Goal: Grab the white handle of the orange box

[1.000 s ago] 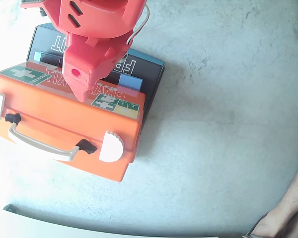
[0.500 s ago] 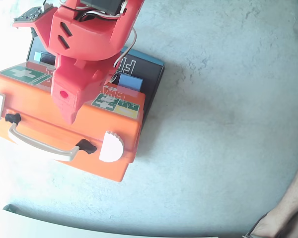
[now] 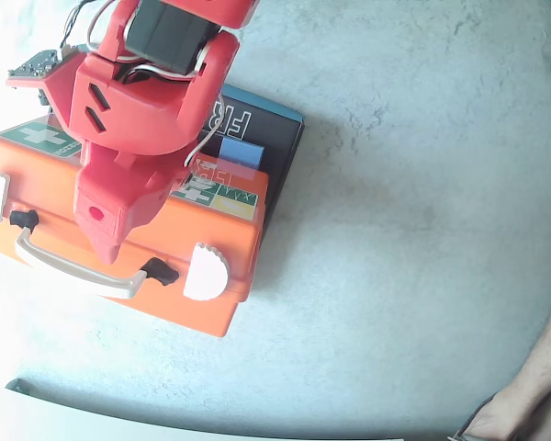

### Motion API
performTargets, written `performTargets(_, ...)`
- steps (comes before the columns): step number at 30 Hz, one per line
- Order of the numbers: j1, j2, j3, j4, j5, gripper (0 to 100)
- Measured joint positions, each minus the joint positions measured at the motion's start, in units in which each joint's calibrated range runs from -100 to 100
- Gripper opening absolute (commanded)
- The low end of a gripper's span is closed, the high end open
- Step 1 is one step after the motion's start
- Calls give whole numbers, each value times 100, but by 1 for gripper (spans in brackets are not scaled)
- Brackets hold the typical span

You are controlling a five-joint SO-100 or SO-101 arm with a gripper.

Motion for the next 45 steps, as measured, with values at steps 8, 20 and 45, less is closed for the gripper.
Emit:
performTargets(8,40,1030,-747,0,-26,31)
performTargets(20,-60,1297,-801,-433,-94,22)
performTargets(45,-50,3055,-2223,-1460,-282,22)
